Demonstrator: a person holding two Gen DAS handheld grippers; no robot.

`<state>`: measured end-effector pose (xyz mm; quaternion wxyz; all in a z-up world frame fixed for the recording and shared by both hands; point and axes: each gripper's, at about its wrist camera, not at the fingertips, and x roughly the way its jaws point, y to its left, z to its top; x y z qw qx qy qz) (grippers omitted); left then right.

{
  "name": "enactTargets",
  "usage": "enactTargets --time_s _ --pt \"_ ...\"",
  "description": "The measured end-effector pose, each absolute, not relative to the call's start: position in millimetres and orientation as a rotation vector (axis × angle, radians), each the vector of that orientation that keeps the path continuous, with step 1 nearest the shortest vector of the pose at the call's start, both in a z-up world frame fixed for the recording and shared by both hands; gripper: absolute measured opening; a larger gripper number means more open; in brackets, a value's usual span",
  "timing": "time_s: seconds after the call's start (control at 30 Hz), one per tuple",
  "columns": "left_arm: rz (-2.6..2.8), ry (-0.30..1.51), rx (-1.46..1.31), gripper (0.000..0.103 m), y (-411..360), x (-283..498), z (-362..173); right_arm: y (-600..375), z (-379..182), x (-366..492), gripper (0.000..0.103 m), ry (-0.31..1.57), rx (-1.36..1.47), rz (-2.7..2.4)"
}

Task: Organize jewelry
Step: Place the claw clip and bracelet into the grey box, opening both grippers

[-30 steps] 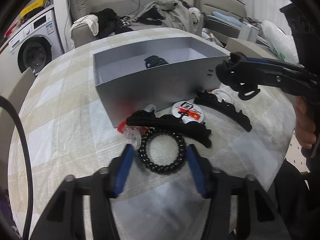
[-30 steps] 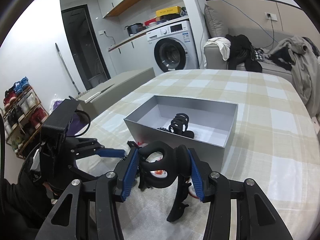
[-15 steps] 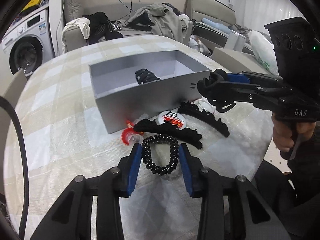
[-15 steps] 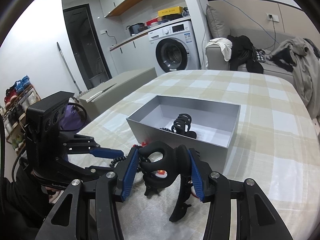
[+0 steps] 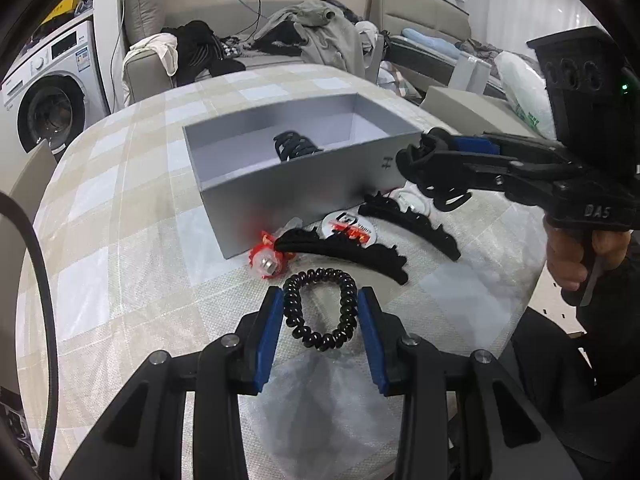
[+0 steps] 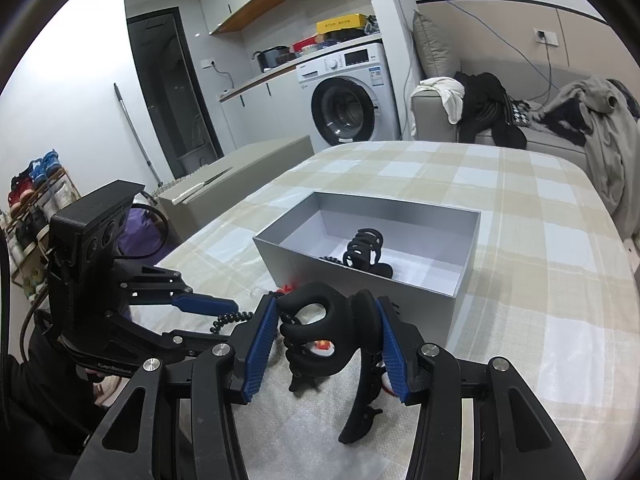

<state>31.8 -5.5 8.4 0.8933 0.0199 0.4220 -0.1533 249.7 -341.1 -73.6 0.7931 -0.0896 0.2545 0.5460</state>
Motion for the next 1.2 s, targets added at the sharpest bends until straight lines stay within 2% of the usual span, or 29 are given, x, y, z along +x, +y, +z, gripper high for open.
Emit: enactTargets --time_s 0.57,1.2 --pt "-0.271 0.696 -0.072 0.032 7.3 25.0 40.3 -353.2 -59.5 256.3 0.048 0.497 -0.122 1.124" --pt "-0.179 0.586 -0.192 0.032 21.8 73.4 47.1 -351.3 -46.4 294.1 0.048 0.541 0.017 1.086"
